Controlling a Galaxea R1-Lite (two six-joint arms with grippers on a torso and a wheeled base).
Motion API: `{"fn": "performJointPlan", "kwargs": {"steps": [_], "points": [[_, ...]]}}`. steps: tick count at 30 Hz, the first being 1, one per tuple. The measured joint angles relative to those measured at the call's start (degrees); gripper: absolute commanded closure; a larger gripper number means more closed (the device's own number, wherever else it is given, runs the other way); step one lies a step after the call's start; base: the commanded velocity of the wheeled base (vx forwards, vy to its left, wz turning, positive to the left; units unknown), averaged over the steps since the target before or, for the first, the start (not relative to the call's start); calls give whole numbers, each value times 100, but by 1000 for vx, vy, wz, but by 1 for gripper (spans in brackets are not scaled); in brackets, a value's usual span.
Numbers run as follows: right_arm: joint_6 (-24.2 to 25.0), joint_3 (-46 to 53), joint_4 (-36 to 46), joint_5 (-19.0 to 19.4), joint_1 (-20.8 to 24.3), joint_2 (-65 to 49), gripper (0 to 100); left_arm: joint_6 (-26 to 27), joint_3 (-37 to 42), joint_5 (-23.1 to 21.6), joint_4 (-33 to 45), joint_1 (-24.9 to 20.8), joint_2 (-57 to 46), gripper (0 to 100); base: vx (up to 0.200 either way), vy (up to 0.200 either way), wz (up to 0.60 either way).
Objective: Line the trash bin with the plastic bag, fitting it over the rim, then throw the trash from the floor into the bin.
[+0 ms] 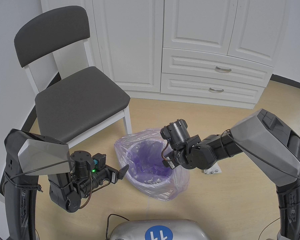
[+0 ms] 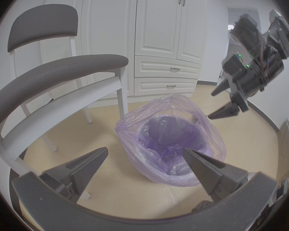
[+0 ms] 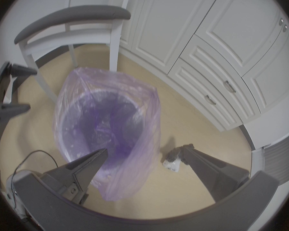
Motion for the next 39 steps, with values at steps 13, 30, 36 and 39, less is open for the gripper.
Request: {"fn": "performJointPlan", "kwargs": {"steps": [13, 30, 36, 39], "points": [[468, 152, -222, -488, -41, 501, 0, 5, -9, -17, -1, 2, -20, 0, 0, 0, 0], [-306, -1786, -44, -514, -1075, 1092, 0, -41, -98, -22, 0, 11, 5, 0, 0, 0, 0], [-380, -2690, 84, -271, -1143, 1596, 0, -46, -244, -15, 0, 13, 96, 0, 0, 0, 0], [-347, -2811, -96, -95, -1139, 1810, 0, -48, -343, -4, 5, 13, 158, 0, 0, 0, 0]]}}
